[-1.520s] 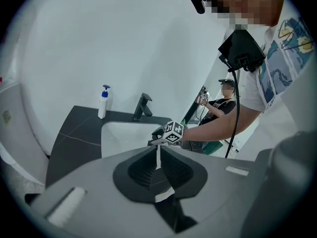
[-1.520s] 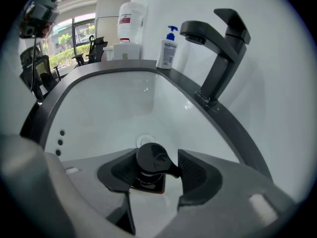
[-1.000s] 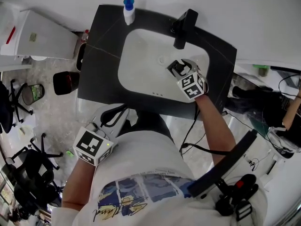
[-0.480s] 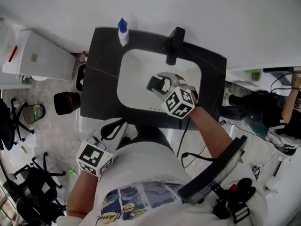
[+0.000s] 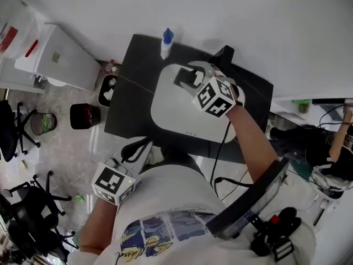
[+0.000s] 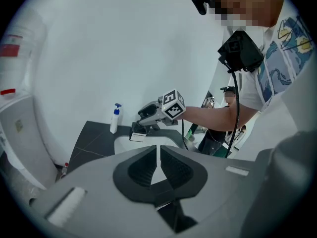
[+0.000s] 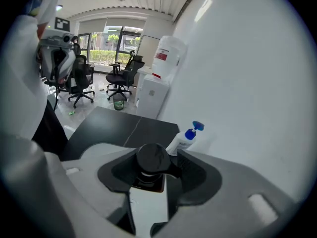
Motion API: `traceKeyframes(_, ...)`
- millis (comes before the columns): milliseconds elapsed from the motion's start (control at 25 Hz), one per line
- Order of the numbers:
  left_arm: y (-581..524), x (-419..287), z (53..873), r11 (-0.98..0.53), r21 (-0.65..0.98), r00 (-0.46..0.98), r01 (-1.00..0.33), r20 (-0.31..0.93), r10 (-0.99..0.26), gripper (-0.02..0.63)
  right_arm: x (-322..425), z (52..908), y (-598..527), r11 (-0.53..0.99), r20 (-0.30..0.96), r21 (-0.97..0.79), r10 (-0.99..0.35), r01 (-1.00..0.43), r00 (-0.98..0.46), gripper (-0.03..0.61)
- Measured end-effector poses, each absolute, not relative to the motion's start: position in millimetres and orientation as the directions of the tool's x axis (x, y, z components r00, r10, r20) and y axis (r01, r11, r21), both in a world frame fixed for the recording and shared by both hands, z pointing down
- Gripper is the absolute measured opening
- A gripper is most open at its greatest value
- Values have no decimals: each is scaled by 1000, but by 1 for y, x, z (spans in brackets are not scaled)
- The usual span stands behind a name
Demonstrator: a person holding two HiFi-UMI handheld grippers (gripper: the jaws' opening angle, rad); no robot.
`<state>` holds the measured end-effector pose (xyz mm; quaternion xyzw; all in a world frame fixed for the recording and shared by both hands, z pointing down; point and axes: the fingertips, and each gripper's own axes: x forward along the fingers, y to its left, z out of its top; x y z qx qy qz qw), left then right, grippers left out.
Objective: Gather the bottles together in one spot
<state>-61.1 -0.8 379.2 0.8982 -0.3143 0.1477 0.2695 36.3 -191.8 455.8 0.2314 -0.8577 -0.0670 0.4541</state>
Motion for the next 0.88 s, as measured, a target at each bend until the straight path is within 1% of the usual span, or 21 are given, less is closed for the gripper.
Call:
traceKeyframes(320,2,-78,382,-620,399,734,-675,443,-514,27,31,479,-256,868,793,341,-472,-360,-386,227)
traceKeyframes(520,3,-83,386,-601,401,718,-692,465,-518,26,36,494,-285,861,816,376,-482,-342,-317,227)
traceKeyframes(880,0,-84,396,-584,405,706,-704,487,-513,26,40,510,-323,834,804,390,-515,-389,-298,227)
